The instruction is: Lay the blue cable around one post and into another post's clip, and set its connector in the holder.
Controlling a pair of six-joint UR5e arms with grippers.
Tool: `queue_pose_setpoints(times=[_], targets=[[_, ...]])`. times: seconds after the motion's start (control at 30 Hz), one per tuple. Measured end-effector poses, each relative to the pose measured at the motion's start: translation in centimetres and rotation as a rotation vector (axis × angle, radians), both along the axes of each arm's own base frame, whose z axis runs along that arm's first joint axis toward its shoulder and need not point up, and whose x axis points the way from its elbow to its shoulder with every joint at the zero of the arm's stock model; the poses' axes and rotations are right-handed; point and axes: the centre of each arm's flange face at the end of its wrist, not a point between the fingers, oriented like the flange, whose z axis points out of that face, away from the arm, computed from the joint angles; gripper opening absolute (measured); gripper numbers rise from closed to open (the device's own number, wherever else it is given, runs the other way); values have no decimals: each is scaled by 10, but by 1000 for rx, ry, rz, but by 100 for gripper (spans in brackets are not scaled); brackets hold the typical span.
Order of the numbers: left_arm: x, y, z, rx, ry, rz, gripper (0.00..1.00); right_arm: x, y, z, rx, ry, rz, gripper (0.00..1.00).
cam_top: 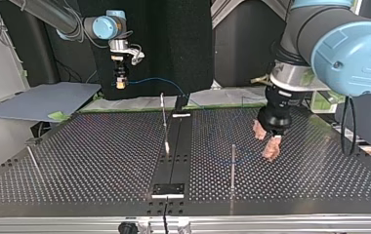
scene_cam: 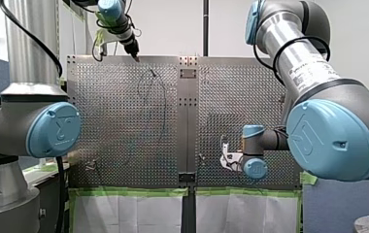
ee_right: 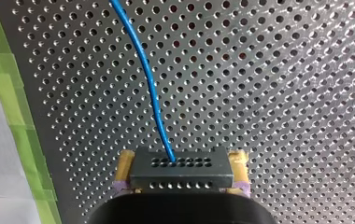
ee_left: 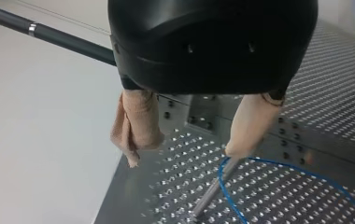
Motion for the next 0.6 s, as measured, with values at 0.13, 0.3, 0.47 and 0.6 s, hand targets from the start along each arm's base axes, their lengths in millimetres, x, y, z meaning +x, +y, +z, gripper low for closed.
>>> queue_pose_setpoints(times=[0.13,0.3,0.47,0.6], targets=[[-1,0,-1,35,2,-9,100,0,-1,0,-1,1,0,0],[-1,0,-1,82,0,-20,100,0,0,0,0,2,1,0],[-1,1,-1,123,-1,-23,100,0,0,0,2,4,2,0],[-1,2,-1,133,1,-21,100,0,0,0,4,6,1,0]])
